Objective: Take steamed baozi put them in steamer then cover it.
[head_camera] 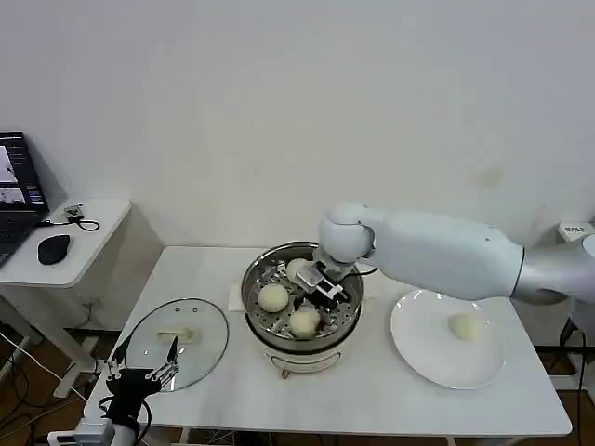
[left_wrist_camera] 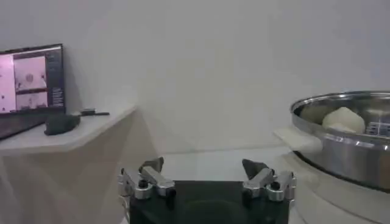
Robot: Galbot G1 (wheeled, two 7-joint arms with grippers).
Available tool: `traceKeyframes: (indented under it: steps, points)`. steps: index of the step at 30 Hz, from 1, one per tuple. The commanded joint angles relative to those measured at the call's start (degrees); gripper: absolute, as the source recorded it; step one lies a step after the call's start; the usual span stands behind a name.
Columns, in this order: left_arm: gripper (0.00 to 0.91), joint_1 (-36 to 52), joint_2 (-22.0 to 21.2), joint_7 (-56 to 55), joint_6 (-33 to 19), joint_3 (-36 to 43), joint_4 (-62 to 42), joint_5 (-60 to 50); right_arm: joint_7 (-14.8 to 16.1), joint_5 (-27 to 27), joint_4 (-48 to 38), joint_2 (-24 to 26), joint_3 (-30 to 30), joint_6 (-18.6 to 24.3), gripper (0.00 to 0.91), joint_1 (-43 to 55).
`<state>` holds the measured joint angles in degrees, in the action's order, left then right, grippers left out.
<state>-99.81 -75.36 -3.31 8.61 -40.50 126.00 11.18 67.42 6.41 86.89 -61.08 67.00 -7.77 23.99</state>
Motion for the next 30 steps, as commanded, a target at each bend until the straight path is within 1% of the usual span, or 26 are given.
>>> traceKeyframes:
  steps: [1,4,7,9,12,13,17,18,19,21,23,27,28,30]
  points:
    - [0.907,0.1,0.0,0.0,0.1,0.0,-0.1,0.0,-0.5,1.0,0.7,1.5,-1.0,0.3,0.907,1.0]
    - [0.907,0.3,0.2,0.0,0.1,0.0,-0.1,0.1,-1.1,1.9,1.4,3.9,-2.1,-0.7,0.907,2.5]
    - [0.907,0.7,0.4,0.1,0.1,0.0,-0.2,0.3,-3.0,3.3,1.7,7.5,-4.4,-2.6,0.907,3.4]
    - [0.907,0.9,0.7,0.1,0.1,0.0,-0.3,0.6,-4.9,4.5,1.3,10.7,-7.7,-3.8,0.907,3.7]
    - [0.907,1.2,1.1,0.1,0.0,0.1,-0.4,0.9,-6.4,6.2,0.7,15.0,-10.0,-6.0,0.907,4.7]
    - [0.907,1.3,1.2,0.1,0.0,0.2,-0.5,0.9,-6.9,5.9,0.5,17.9,-10.5,-6.6,0.907,5.1]
    - [0.907,2.0,1.6,0.1,-0.3,0.4,-0.9,0.8,-7.9,3.0,2.1,28.1,-11.1,-8.4,0.907,4.7]
    - [0.907,2.1,1.7,0.2,-0.3,0.4,-0.9,0.9,-7.8,2.0,2.6,29.5,-11.1,-8.3,0.907,4.4]
    - [0.907,2.2,1.7,0.2,-0.3,0.5,-1.0,1.0,-7.7,0.9,3.3,32.5,-11.1,-8.4,0.907,3.5]
    - [0.907,2.5,2.2,0.2,-0.3,0.9,-1.3,1.0,-7.2,-1.2,3.8,36.0,-11.8,-8.1,0.907,1.3]
    - [0.907,2.9,2.6,0.3,-0.3,1.2,-1.5,1.1,-6.7,-3.0,3.9,38.8,-11.8,-7.3,0.907,-0.7]
    - [0.907,3.2,2.7,0.6,-0.3,1.8,-1.2,1.5,-6.7,-7.8,3.5,42.9,-12.6,-5.0,0.907,-5.7]
    - [0.907,3.2,2.7,0.6,-0.2,1.9,-1.1,1.7,-6.8,-9.3,3.5,44.4,-16.0,-4.2,0.907,-10.6]
    - [0.907,3.2,2.6,0.6,-0.2,2.1,-0.7,1.7,-7.2,-9.9,3.5,45.4,-17.6,-4.1,0.907,-13.5]
